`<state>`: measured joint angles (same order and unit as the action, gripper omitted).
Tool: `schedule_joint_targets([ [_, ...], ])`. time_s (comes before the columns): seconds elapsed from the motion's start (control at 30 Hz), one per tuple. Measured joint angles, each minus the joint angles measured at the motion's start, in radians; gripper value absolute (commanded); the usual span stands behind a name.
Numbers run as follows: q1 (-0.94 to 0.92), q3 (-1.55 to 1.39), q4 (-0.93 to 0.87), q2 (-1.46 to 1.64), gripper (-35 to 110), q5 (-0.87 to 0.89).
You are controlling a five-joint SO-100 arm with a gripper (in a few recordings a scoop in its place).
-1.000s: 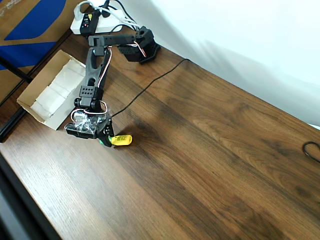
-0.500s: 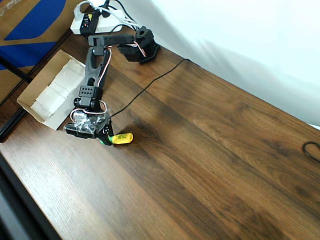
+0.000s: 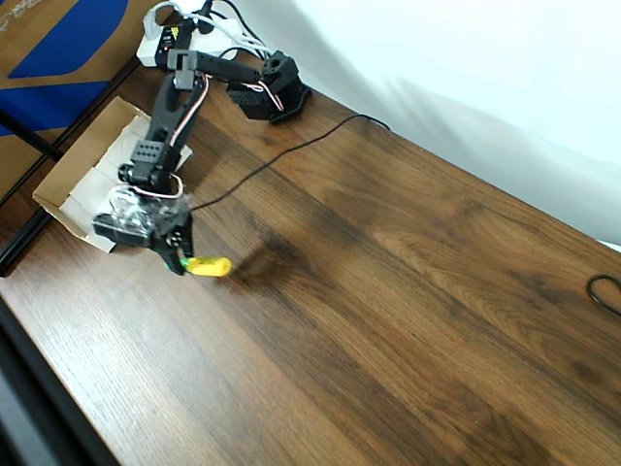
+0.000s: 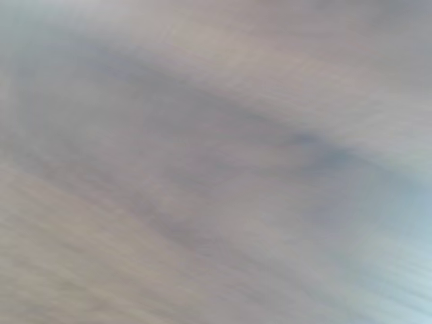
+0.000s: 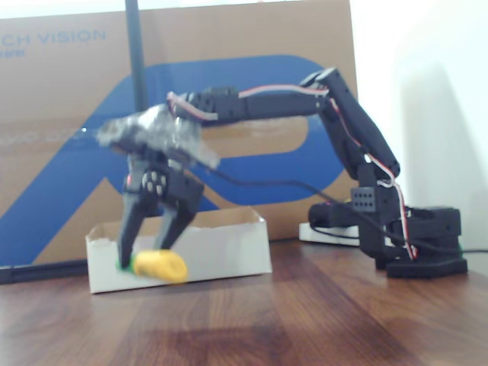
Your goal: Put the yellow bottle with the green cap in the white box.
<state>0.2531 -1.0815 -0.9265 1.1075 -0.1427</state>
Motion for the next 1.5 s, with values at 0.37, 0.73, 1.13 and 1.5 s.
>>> schedule_joint_targets([
  [0.37, -0.104, -0.209, 0.037, 0.268, 0, 0.054],
  [0.73, -0.230, -0.437, 0.149, 0.505, 0, 0.132],
  [1.13, -0.442, -0.580, 0.262, 0.598, 0, 0.262],
  [1.5, -0.652, -0.690, 0.342, 0.626, 0, 0.279],
])
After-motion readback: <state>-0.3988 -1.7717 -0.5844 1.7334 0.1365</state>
